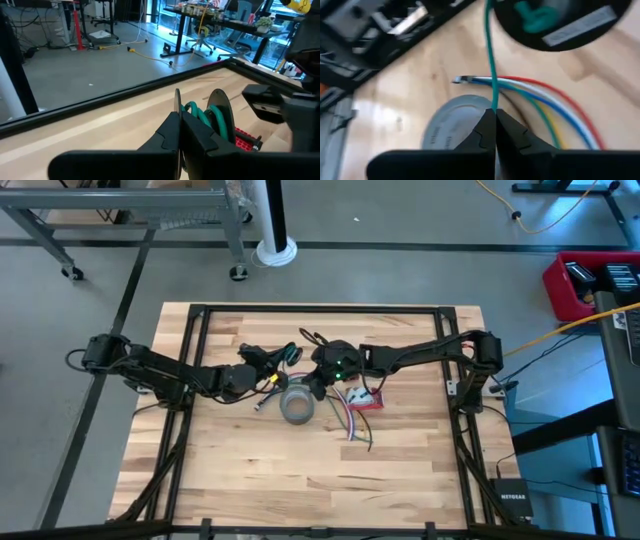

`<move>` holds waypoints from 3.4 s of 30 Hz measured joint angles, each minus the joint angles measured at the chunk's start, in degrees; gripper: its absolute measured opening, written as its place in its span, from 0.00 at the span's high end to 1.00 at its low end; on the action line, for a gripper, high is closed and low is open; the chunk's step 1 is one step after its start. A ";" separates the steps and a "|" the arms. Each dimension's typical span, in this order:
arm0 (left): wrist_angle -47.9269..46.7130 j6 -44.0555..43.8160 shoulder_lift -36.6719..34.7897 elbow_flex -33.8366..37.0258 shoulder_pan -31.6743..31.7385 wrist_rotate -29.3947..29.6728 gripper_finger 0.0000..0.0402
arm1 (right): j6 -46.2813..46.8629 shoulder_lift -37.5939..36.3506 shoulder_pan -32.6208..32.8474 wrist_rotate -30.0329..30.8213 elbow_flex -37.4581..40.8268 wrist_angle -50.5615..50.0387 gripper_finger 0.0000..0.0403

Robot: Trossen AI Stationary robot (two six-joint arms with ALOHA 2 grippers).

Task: Coil cords
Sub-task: Coil the green wire onto the black spool

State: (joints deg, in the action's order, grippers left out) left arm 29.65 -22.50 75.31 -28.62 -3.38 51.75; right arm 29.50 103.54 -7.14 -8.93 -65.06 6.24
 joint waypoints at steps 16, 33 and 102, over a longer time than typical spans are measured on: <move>3.20 -0.04 0.02 0.00 -3.55 -0.09 1.00 | -4.36 0.00 -3.96 10.44 0.00 -3.48 0.99; -8.84 -7.56 0.02 0.00 -4.25 -2.28 1.00 | -4.33 0.00 -5.79 8.43 0.00 -3.41 0.99; -4.76 -10.44 0.39 -0.31 1.75 -12.75 1.00 | 6.69 0.35 -2.67 -2.92 -0.09 13.64 0.99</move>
State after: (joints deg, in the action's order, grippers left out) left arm 24.89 -32.94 75.70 -28.93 -1.62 38.99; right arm 36.20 103.89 -9.80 -11.85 -65.14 19.88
